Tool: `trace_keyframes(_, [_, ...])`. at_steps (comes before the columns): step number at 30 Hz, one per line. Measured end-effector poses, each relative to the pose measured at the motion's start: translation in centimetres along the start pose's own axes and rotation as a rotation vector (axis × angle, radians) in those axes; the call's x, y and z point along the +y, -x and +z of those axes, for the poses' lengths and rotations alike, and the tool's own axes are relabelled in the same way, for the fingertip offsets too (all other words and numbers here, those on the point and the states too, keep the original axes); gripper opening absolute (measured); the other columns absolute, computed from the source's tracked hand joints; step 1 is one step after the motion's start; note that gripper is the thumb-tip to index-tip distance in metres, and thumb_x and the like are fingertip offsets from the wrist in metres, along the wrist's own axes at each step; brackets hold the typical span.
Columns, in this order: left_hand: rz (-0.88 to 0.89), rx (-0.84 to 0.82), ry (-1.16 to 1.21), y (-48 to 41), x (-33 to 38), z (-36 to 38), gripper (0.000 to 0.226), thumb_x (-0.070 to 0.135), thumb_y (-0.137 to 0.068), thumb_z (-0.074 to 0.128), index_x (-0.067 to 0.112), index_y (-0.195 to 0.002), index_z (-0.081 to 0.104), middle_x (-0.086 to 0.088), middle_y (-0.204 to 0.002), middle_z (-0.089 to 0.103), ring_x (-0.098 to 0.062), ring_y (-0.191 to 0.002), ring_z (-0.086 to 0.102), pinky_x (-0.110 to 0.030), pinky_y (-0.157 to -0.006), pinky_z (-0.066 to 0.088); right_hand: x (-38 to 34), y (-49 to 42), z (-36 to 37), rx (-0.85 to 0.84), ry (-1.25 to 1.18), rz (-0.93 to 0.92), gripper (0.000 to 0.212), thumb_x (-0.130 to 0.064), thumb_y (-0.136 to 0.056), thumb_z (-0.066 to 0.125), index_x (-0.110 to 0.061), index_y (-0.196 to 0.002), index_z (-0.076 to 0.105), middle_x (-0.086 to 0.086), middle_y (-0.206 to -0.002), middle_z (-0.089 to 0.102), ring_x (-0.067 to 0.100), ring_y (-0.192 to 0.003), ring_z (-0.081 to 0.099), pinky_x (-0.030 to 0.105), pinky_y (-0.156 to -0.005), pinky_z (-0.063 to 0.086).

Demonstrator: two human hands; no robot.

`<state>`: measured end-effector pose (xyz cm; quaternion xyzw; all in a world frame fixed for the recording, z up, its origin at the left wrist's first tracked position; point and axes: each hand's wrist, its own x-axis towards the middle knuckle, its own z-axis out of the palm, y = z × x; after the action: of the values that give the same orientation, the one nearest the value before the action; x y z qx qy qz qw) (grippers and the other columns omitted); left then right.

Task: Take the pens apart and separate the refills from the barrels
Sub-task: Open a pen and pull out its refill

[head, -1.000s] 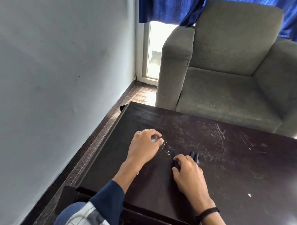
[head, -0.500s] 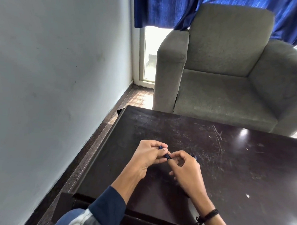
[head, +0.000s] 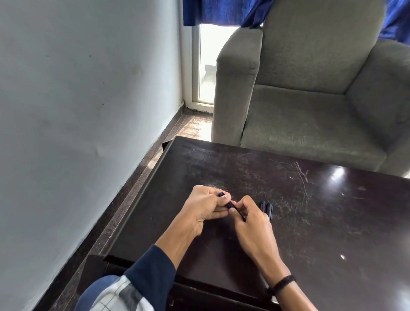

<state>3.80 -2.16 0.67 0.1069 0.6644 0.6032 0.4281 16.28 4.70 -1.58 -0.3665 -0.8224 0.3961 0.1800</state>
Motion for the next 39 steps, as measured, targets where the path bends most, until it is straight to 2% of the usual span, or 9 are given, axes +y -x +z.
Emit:
trace_keyframes(5, [0.002, -0.008, 0.002, 0.0, 0.1, 0.0, 0.011, 0.004, -0.094, 0.067, -0.002, -0.102, 0.072, -0.004, -0.071, 0.075, -0.01, -0.064, 0.072, -0.027, -0.072, 0.063, -0.5, 0.3, -0.1, 0.002, 0.036, -0.005, 0.023, -0.031, -0.1, 0.056, -0.027, -0.087, 0.038, -0.013, -0.081, 0.066, 0.025, -0.079, 0.06, 0.042, -0.07, 0.051])
trace_keyframes(13, [0.047, 0.007, 0.011, 0.2, 0.2, -0.1, 0.011, 0.002, -0.094, 0.066, -0.002, -0.102, 0.073, -0.015, -0.088, 0.076, -0.021, -0.076, 0.073, -0.029, -0.073, 0.063, -0.6, 0.5, -0.1, 0.012, 0.0, 0.009, 0.023, -0.035, -0.1, 0.055, -0.027, -0.088, 0.038, -0.014, -0.072, 0.061, 0.02, -0.072, 0.056, 0.041, -0.068, 0.05])
trace_keyframes(17, [0.051, 0.01, -0.007, 0.1, 0.1, 0.0, 0.012, 0.005, -0.094, 0.067, 0.0, -0.103, 0.073, -0.017, -0.092, 0.077, -0.019, -0.076, 0.075, -0.03, -0.074, 0.063, -0.9, 0.5, -0.1, -0.012, -0.009, 0.046, 0.018, -0.041, -0.102, 0.053, -0.027, -0.096, 0.042, -0.011, -0.09, 0.068, 0.027, -0.086, 0.063, 0.04, -0.07, 0.046])
trace_keyframes(22, [0.069, 0.024, 0.008, 0.0, 0.0, 0.3, 0.015, 0.01, -0.095, 0.068, 0.002, -0.106, 0.073, -0.014, -0.091, 0.078, -0.02, -0.077, 0.075, -0.031, -0.073, 0.063, -1.0, 0.3, -0.5, -0.026, 0.017, 0.085, 0.024, -0.049, -0.101, 0.051, -0.027, -0.094, 0.044, -0.006, -0.092, 0.069, 0.028, -0.09, 0.065, 0.041, -0.074, 0.048])
trace_keyframes(30, [0.131, 0.172, 0.011, -0.1, 1.0, -0.9, 0.013, 0.009, -0.101, 0.057, 0.009, -0.109, 0.067, -0.017, -0.09, 0.075, -0.021, -0.061, 0.074, -0.028, -0.06, 0.062, -1.0, -0.2, -1.2, -0.164, 0.105, 0.103, 0.027, -0.054, -0.102, 0.045, -0.033, -0.11, 0.059, 0.001, -0.113, 0.071, 0.033, -0.11, 0.063, 0.039, -0.087, 0.046])
trace_keyframes(32, [0.18, 0.259, -0.089, -0.7, 1.1, -1.7, 0.011, 0.011, -0.1, 0.06, 0.011, -0.109, 0.066, -0.018, -0.09, 0.074, -0.02, -0.057, 0.073, -0.026, -0.054, 0.06, -0.7, -0.5, -1.5, -0.154, 0.12, 0.11, 0.028, -0.05, -0.102, 0.046, -0.028, -0.104, 0.062, 0.001, -0.114, 0.071, 0.032, -0.11, 0.063, 0.039, -0.088, 0.045])
trace_keyframes(34, [0.223, 0.294, -0.279, -1.3, 0.7, -1.9, 0.014, 0.015, -0.095, 0.067, 0.014, -0.109, 0.066, -0.016, -0.087, 0.075, -0.02, -0.055, 0.073, -0.027, -0.053, 0.058, -0.2, -1.1, -1.7, -0.111, 0.038, 0.14, 0.025, -0.045, -0.1, 0.051, -0.024, -0.095, 0.063, 0.001, -0.1, 0.072, 0.03, -0.096, 0.068, 0.041, -0.087, 0.051])
trace_keyframes(36, [0.232, 0.265, -0.513, -1.4, 0.1, -1.4, 0.015, 0.022, -0.089, 0.072, 0.022, -0.103, 0.065, -0.009, -0.081, 0.075, -0.02, -0.054, 0.073, -0.028, -0.06, 0.059, 0.1, -1.6, -1.9, -0.076, -0.262, 0.228, 0.021, -0.036, -0.099, 0.056, -0.021, -0.085, 0.062, 0.0, -0.074, 0.067, 0.022, -0.066, 0.064, 0.041, -0.072, 0.058])
trace_keyframes(39, [0.248, 0.234, -0.939, -1.0, -1.1, -0.1, 0.018, 0.037, -0.087, 0.072, 0.031, -0.098, 0.059, 0.001, -0.086, 0.072, -0.016, -0.058, 0.073, -0.025, -0.069, 0.054, -0.2, -2.0, -2.7, -0.059, -0.697, 0.395, 0.013, -0.021, -0.101, 0.061, -0.014, -0.091, 0.066, -0.001, -0.071, 0.057, 0.012, -0.062, 0.055, 0.029, -0.06, 0.055])
